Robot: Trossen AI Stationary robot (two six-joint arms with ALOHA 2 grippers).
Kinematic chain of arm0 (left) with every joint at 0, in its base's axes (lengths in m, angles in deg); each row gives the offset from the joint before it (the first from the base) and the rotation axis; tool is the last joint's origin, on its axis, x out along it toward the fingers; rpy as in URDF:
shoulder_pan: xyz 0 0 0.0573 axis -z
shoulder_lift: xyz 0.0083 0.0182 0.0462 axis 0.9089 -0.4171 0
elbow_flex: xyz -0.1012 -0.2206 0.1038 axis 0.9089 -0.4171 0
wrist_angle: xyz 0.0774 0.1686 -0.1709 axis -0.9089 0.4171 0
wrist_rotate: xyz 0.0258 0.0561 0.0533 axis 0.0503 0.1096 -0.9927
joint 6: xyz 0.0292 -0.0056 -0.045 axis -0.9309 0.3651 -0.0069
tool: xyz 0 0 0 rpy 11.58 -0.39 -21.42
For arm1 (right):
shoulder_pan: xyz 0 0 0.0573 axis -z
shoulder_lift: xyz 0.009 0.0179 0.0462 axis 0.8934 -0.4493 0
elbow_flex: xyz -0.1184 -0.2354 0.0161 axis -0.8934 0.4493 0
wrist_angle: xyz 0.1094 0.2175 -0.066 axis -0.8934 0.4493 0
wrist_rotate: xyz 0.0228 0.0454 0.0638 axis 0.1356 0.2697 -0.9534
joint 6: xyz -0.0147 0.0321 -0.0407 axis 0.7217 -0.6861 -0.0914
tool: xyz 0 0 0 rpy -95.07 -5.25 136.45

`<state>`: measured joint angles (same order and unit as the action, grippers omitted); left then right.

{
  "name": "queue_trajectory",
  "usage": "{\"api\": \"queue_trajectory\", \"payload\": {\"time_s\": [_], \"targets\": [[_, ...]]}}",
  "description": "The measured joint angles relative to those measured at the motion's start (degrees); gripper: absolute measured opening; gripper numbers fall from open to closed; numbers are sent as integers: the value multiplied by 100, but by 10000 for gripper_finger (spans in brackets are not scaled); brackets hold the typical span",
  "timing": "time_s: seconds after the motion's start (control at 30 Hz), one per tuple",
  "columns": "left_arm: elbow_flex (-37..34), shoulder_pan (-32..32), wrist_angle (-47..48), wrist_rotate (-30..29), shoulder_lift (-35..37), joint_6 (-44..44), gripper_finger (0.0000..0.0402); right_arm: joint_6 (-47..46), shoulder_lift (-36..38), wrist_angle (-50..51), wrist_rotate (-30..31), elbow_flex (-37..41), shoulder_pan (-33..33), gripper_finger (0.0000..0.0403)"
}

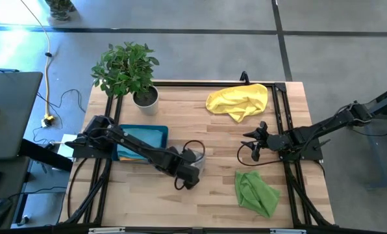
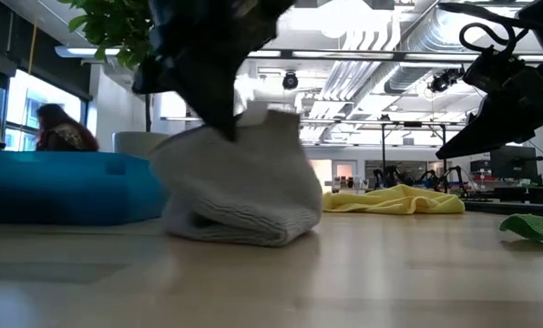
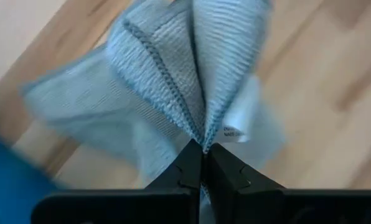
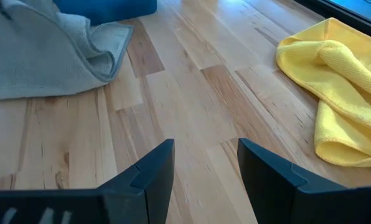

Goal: Fold microfiber towels
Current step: Stack the gray microfiber towel on top of the blue microfiber towel in the blue bin

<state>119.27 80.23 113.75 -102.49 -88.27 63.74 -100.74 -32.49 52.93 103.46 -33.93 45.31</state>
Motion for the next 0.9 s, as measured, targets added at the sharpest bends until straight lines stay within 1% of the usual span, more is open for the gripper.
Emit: {"api": "queue_trajectory", "payload": {"time_s": [0.1,0.2,0.27,0.4,0.5,0.57,0.63,0.7,0.73,0.83,0.9], "targets": [[-7,23,238,-202,-16,149,8,0,0,19,0,0,0,170],[-7,25,235,-604,-12,165,26,0,0,18,0,0,0,170],[-7,25,235,-776,-12,30,48,0,0,19,0,0,0,170],[-7,-39,540,-898,-12,-64,108,0,0,19,0,0,0,170],[-7,-92,594,-944,-12,-66,151,0,0,20,0,0,0,170],[22,-102,609,-945,-12,-105,170,0,0,17,0,0,0,170],[152,-54,604,-961,-13,-239,180,0,0,17,0,0,0,170],[294,32,498,-919,-12,-520,182,0,0,17,0,0,0,170],[315,82,343,-815,-10,-797,182,0,0,18,0,0,0,170],[257,269,-120,-411,-10,-1999,177,0,0,17,0,0,0,170],[157,428,-240,-290,-10,-2854,174,0,0,18,0,0,0,170]]}}
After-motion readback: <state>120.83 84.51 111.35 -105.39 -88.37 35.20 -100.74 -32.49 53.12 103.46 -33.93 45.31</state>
